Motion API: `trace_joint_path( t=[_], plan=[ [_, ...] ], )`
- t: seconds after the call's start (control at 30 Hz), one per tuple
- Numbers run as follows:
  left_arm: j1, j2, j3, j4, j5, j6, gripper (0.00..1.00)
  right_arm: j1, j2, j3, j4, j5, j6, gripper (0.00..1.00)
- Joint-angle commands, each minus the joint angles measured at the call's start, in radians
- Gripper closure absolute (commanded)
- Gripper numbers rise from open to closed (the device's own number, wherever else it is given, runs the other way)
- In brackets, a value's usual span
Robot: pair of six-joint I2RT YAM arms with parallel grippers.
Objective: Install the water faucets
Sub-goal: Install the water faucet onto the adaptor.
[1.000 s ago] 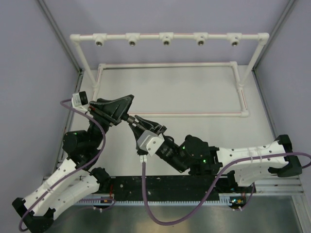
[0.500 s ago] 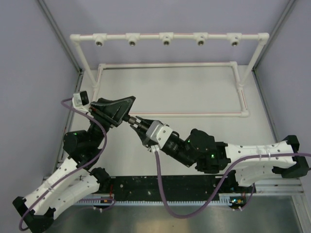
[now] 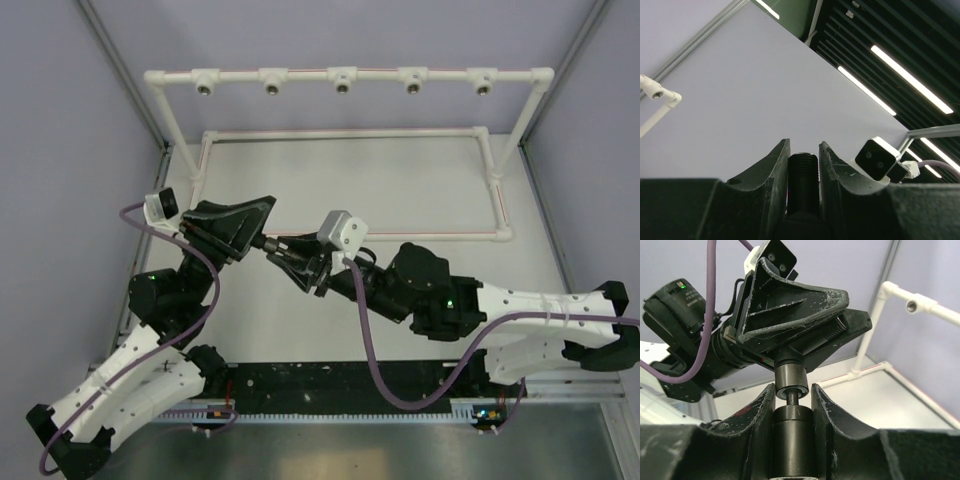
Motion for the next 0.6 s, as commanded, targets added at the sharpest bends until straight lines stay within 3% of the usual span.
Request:
trace_joint_path(
  t=[0.0, 0.57],
  plan=[
    [-0.02, 0.03, -0.011, -0.007, 0.197, 0.043, 1.0, -0.067, -0.022, 0.07, 0.084, -0.135, 0.203, 1.0],
    [-0.02, 0.083, -0.032, 0.163, 0.337, 0.046, 1.0, -0.149, -0.073, 0.058, 0.094, -0.364, 0.449, 1.0]
  ],
)
